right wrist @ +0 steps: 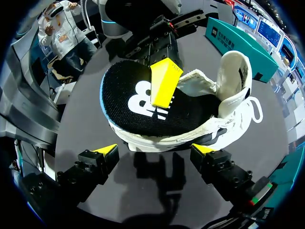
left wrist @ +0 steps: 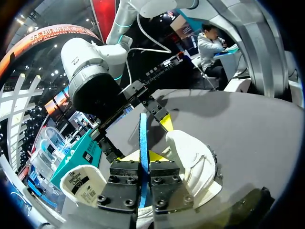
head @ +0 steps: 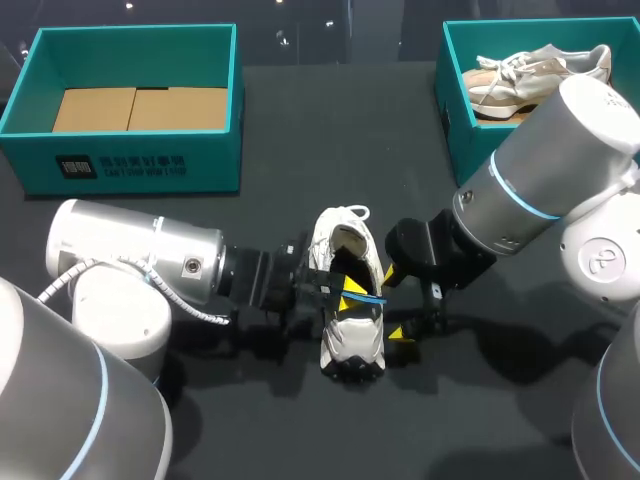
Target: Take the shoe out of the shoebox, open the shoe tongue, remove and reinsert the insole, then place the shoe into the shoebox
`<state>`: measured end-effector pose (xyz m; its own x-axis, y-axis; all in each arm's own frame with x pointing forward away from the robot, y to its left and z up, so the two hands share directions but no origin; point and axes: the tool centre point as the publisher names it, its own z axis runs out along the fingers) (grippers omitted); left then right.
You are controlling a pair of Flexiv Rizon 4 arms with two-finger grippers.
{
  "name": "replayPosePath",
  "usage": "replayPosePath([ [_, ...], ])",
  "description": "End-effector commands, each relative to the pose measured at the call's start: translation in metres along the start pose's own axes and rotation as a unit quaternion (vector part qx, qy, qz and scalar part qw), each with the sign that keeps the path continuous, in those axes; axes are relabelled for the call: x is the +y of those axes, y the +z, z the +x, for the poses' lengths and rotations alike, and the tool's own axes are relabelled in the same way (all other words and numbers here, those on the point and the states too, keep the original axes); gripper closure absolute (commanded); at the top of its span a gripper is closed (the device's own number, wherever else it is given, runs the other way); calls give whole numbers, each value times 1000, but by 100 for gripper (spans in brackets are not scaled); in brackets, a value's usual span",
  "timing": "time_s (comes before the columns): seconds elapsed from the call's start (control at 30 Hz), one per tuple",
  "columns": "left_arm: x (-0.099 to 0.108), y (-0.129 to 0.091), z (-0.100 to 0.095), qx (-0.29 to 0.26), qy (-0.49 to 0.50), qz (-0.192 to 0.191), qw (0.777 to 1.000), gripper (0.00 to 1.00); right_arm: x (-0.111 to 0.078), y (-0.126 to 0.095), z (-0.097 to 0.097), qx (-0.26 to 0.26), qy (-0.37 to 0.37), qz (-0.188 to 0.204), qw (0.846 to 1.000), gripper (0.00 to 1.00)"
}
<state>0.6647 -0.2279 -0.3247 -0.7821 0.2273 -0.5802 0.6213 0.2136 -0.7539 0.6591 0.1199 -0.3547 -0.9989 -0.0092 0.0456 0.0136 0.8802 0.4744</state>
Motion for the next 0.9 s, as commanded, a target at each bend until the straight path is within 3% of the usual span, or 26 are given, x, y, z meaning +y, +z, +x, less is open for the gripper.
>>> replayPosePath([
  [0.03, 14, 12, -5, 6, 6, -10, 1000, 100, 0, 1, 1, -2, 0, 0, 1000, 0],
  [0.3, 32, 11, -7, 4, 22, -42, 999, 100, 0, 1, 1, -2, 0, 0, 1000, 0],
  [0.43, 26, 5, -6, 0, 6, -32, 999, 100, 0, 1, 1, -2, 0, 0, 1000, 0],
  [0.47, 22, 4, -6, 0, 1, -28, 1000, 97, 0, 1, 1, -2, 0, 0, 1000, 0],
  [0.5, 19, 2, -5, 0, -1, -24, 1000, 81, 0, 1, 1, -2, 0, 0, 1000, 0],
  [0.63, 10, -3, -5, -6, -14, -7, 1000, 63, 0, 1, 1, -2, 0, 0, 1000, 0],
  [0.73, 2, -3, -4, -5, -15, 1, 1000, 66, 0, 1, 1, -2, 0, 0, 1000, 0],
  [0.83, -4, -2, -3, 0, -10, 8, 1000, 80, 0, 1, 1, -2, 0, 0, 1000, 0],
  [0.9, -6, 0, -2, 5, -9, 13, 1000, 79, 0, 1, 1, -2, 0, 0, 1000, 0],
])
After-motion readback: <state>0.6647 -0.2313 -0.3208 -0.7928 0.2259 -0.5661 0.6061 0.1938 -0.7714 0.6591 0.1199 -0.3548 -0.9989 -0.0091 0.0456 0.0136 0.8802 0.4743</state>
